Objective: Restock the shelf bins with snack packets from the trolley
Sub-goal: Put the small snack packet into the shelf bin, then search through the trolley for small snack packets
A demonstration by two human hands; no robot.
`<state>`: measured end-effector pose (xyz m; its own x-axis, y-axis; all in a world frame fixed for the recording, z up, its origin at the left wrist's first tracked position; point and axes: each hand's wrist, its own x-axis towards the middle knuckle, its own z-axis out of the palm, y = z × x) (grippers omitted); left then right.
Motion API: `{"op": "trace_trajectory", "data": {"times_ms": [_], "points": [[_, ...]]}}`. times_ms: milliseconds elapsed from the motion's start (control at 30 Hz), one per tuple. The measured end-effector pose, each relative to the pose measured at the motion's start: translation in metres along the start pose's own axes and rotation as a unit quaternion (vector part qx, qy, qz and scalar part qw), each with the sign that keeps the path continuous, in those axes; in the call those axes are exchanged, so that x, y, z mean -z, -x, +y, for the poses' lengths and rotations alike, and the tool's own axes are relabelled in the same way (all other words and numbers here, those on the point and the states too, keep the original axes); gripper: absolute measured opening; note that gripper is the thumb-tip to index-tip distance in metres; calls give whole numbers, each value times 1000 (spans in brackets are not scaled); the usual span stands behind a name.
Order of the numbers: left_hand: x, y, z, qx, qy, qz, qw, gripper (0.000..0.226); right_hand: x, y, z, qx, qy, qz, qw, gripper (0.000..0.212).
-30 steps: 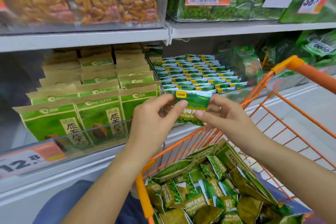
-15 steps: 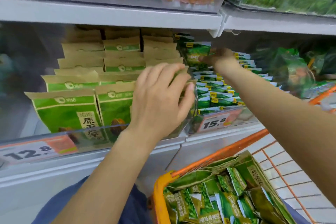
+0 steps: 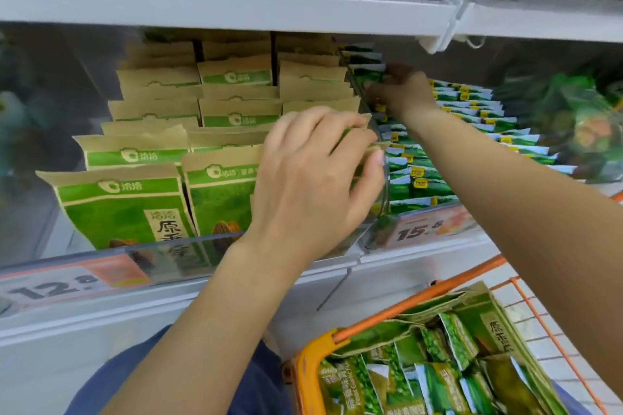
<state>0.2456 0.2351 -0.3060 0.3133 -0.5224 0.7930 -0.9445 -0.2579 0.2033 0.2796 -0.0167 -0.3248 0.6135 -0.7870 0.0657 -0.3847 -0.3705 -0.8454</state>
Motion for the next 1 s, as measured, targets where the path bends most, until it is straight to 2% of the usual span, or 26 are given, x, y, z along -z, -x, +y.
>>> {"op": "trace_trajectory", "data": {"times_ms": [100, 200, 300, 333, 400, 433, 467, 500, 567, 600, 667, 733, 767, 800, 833, 867, 933, 1000], "points": [[0, 1, 2, 6, -10, 4, 1000, 24, 28, 27, -10, 16, -40, 68, 997, 31], [5, 2, 9, -3, -25, 24, 999, 24, 70, 94, -21, 109, -71, 82, 988, 19], [18, 13, 29, -59, 49, 18, 997, 22, 106, 186, -11, 207, -62, -3, 976, 22], [23, 21, 39, -67, 101, -15, 993, 22, 116, 213, -3, 222, -28, -52, 973, 22], [30, 38, 60, -61, 170, -114, 977, 23, 126, 253, 19, 232, 108, -166, 952, 19], [29, 44, 66, -63, 166, -161, 971, 26, 128, 266, 30, 222, 190, -244, 925, 15], [26, 49, 70, -75, 148, -200, 966, 28, 126, 277, 39, 204, 270, -325, 883, 10], [22, 52, 72, -85, 135, -224, 962, 30, 121, 284, 48, 192, 340, -397, 831, 15], [19, 53, 70, -69, 146, -244, 956, 31, 111, 296, 68, 156, 442, -503, 726, 41], [20, 52, 68, -52, 158, -240, 956, 30, 105, 302, 78, 137, 460, -542, 690, 51], [21, 51, 65, -37, 168, -224, 959, 29, 93, 312, 93, 127, 456, -591, 653, 58], [21, 52, 63, -35, 177, -218, 959, 29, 86, 321, 105, 150, 462, -597, 638, 54], [21, 51, 63, -30, 184, -219, 958, 29, 85, 323, 109, 164, 465, -586, 644, 50], [20, 50, 62, -24, 190, -223, 956, 28, 87, 321, 109, 166, 452, -572, 664, 46], [20, 50, 61, -13, 199, -225, 954, 26, 90, 317, 106, 145, 420, -559, 700, 41], [20, 50, 61, 8, 213, -234, 949, 24, 94, 311, 98, 113, 360, -539, 753, 36], [19, 48, 60, 73, 268, -262, 924, 20, 107, 296, 73, 49, 187, -474, 859, 27], [22, 45, 60, 142, 342, -286, 884, 23, 120, 289, 46, 1, 22, -392, 920, 13]]}}
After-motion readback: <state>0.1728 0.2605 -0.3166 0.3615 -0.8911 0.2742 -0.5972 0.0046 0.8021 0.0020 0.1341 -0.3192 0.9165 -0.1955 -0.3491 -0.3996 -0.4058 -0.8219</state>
